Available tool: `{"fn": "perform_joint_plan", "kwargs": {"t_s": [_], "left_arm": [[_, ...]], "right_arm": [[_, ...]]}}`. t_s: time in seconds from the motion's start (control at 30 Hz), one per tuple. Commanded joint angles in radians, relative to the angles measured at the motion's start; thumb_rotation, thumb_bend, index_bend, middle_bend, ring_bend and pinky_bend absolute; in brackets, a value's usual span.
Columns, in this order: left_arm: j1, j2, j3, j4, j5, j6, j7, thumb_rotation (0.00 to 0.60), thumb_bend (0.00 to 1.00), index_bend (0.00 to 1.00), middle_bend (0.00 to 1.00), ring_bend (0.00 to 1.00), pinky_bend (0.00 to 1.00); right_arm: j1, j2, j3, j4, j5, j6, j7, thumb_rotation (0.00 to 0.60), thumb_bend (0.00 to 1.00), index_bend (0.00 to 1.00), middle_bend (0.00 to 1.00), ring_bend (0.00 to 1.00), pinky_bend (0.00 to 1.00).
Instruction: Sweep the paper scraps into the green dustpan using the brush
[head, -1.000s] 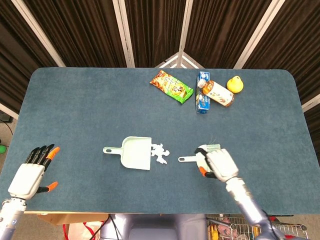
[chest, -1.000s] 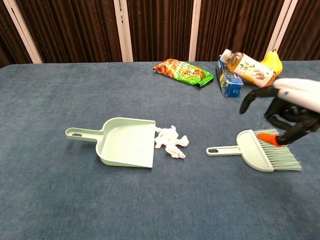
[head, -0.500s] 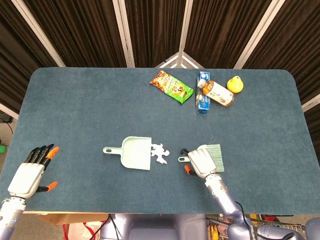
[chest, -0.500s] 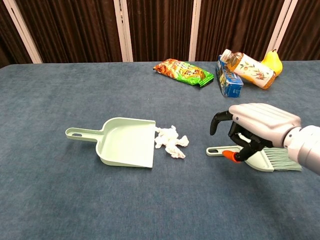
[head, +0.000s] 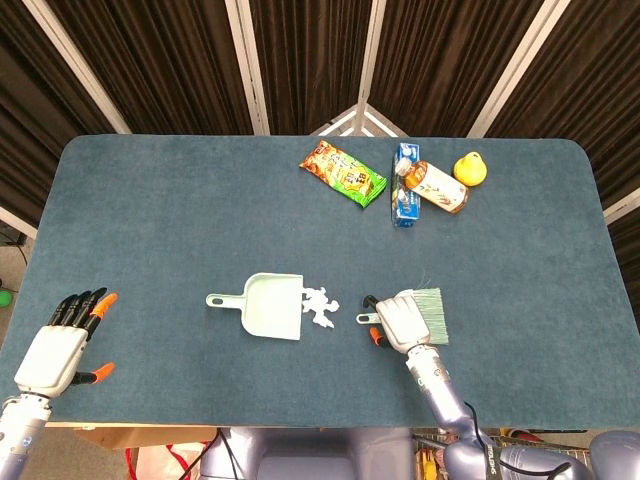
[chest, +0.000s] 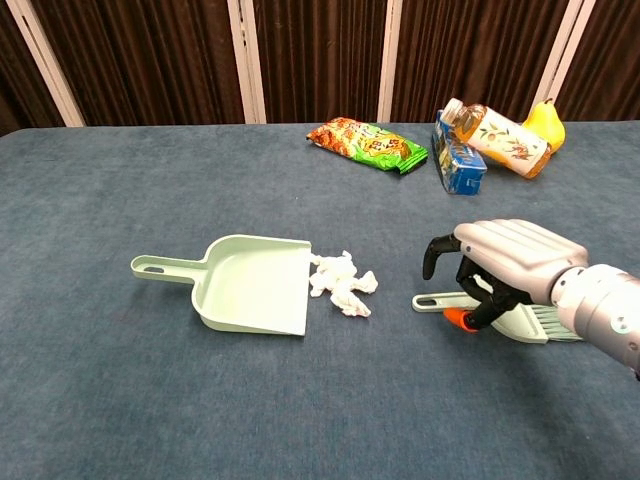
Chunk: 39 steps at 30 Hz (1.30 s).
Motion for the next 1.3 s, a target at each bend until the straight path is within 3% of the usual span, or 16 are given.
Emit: {"fn": "perform_joint_plan", "kwargs": {"t_s": [0.03,0.5,0.8,1.2,1.3], "left_arm": [[-0.001,0.0,0.0,-0.001,-0.001,-0.002,0.0,0.6,0.0,0.0,0.0,0.0,0.0],[-0.003,-0.002,-0.001,-0.001,-0.002,-0.003,0.003,0.6,0.0,0.0,0.0,0.0,0.0],[-0.004,0.0,-0.002,-0.002,-0.005,-0.004,0.002,0.6,0.0,0.0,0.0,0.0,0.0],[-0.01,0.0,-0.004,-0.007,-0.013,-0.013,0.016,0.6,0.0,0.0,0.0,0.0,0.0],[-0.013,0.002,-0.006,-0.014,-0.018,-0.016,0.033,0.6,0.0,0.0,0.0,0.0,0.0]], "right_arm": [[-0.002,-0.004,-0.005,0.013,0.016,-0.003,-0.003,0.6,0.36,0.39,0.86,0.93,0.78],[-0.003,-0.022,-0.018,0.056,0.038,-0.007,0.013,0.6,0.36,0.48,0.86,0.93,0.78],[-0.002,-0.017,-0.022,0.054,0.03,-0.003,0.025,0.6,0.46,0.75,0.86,0.93,0.78],[0.014,0.054,0.063,-0.11,0.07,0.016,0.062,0.6,0.46,0.79,0.86,0.93,0.78],[0.024,0.087,0.108,-0.174,0.108,0.026,0.059,0.6,0.46,0.79,0.86,0.93,0.78]]}}
